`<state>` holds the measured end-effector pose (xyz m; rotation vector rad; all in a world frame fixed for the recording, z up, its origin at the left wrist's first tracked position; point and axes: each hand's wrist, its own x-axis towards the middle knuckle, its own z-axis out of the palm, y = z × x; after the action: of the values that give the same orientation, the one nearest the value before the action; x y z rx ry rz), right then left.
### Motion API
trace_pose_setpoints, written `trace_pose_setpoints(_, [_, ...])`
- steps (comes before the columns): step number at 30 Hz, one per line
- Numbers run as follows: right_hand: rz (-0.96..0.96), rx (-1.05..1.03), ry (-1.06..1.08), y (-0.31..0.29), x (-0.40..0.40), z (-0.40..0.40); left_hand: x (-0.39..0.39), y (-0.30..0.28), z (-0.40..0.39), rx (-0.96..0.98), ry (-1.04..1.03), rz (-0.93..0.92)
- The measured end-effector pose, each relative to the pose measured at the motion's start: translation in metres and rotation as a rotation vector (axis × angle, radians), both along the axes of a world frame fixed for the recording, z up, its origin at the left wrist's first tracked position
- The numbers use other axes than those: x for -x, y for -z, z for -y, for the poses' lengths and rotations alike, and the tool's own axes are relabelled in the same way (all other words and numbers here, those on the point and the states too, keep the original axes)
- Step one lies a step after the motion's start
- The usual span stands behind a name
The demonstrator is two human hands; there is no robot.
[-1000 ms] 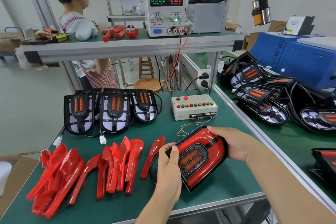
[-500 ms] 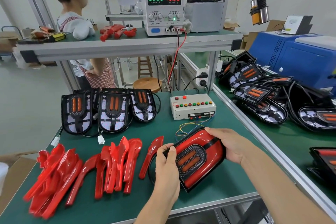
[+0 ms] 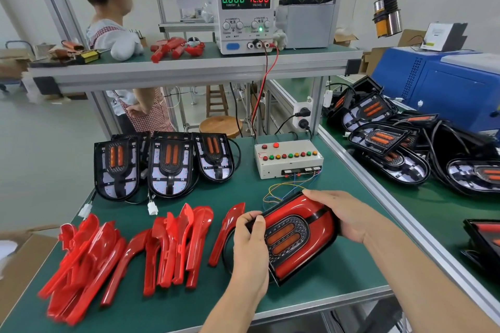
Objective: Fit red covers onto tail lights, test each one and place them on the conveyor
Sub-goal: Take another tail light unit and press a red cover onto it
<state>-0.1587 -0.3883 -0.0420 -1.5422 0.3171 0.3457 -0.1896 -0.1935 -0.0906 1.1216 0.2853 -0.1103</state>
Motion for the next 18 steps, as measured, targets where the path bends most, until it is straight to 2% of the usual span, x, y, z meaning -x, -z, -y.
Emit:
trace_pose_setpoints(5, [0.016, -0.009, 0.005, 0.002, 0.0, 0.002, 0.002, 0.003, 0.0, -0.048, 0.01, 0.015])
trace_pose_setpoints(18, [0.013, -0.034, 0.093, 0.011, -0.003, -0.009, 0.003, 0.007, -0.004, -0.03, -0.002, 0.009])
